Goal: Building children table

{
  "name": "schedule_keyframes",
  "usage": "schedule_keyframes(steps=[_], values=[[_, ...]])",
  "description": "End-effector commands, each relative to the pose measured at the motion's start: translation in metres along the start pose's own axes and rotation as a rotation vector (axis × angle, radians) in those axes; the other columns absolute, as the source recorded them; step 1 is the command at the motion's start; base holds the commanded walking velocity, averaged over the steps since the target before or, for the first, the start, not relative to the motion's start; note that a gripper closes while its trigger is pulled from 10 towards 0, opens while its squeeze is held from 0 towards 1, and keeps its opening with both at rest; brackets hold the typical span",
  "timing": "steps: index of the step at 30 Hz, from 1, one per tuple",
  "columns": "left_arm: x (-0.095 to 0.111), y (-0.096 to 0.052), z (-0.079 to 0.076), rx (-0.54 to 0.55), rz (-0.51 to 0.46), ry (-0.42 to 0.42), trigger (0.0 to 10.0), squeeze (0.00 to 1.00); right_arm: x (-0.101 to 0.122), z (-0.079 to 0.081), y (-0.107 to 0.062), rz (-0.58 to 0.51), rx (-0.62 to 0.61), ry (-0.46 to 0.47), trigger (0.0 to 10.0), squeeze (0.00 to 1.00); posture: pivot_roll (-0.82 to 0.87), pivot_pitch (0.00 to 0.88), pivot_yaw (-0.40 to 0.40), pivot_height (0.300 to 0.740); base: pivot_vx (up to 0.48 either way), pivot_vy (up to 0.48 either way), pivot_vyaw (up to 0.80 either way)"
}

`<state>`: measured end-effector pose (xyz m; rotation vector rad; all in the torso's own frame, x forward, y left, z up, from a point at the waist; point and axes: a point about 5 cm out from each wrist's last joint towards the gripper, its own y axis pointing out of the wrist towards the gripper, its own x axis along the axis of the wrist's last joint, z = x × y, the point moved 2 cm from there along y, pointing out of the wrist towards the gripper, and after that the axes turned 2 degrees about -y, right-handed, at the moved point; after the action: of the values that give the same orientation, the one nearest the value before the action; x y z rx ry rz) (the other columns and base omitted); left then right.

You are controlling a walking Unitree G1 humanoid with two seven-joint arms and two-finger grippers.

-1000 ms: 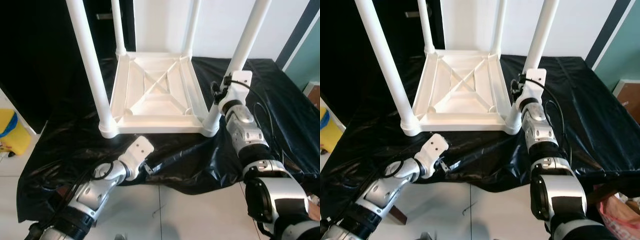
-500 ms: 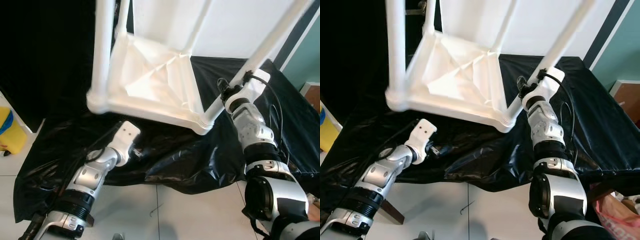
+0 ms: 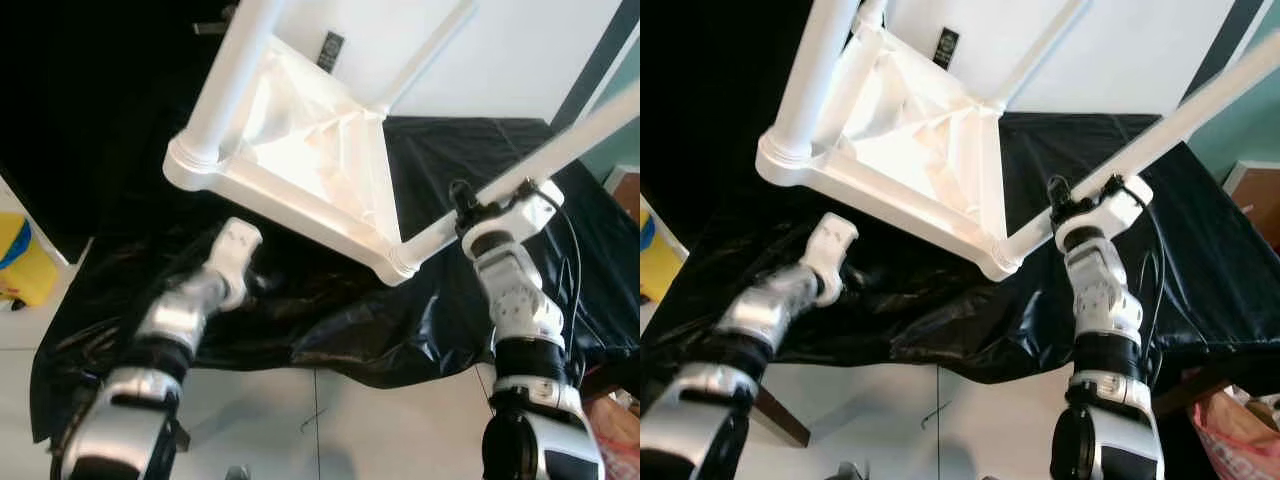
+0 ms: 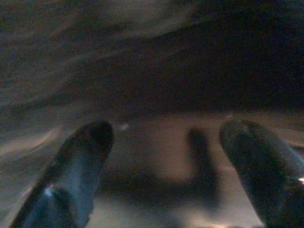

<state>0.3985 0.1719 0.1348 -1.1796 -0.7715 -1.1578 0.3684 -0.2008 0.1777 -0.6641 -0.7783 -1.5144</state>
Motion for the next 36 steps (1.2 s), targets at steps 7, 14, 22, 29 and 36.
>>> schedule_keyframes(steps=[7, 14, 22, 29, 36], values=[[0.052, 0.006, 0.039, 0.241, -0.123, -0.059, 10.0, 0.0, -0.021, -0.004, -0.017, 0.087, -0.007, 0.13, 10.0, 0.0, -0.03, 0.018, -0.029, 0.74, 0.0, 0.0, 0.0], [0.105, 0.005, 0.046, 0.26, -0.284, -0.088, 10.0, 0.0, -0.026, -0.01, -0.03, 0.103, -0.024, 0.204, 10.0, 0.0, -0.03, 0.022, -0.024, 0.74, 0.0, 0.0, 0.0], [0.149, 0.0, 0.022, 0.175, -0.418, -0.096, 10.0, 0.0, -0.036, -0.021, -0.044, 0.085, -0.046, 0.377, 10.0, 0.0, -0.03, 0.026, -0.015, 0.74, 0.0, 0.0, 0.0], [0.183, -0.006, -0.011, 0.046, -0.515, -0.109, 10.0, 0.0, -0.046, -0.033, -0.05, 0.068, -0.082, 0.502, 10.0, 0.0, -0.02, 0.031, -0.004, 0.74, 0.0, 0.0, 0.0], [0.197, -0.01, -0.029, -0.02, -0.56, -0.095, 10.0, 0.0, -0.054, -0.041, -0.053, 0.047, -0.12, 0.616, 10.0, 0.0, -0.01, 0.03, 0.003, 0.74, 0.0, 0.0, 0.0]])
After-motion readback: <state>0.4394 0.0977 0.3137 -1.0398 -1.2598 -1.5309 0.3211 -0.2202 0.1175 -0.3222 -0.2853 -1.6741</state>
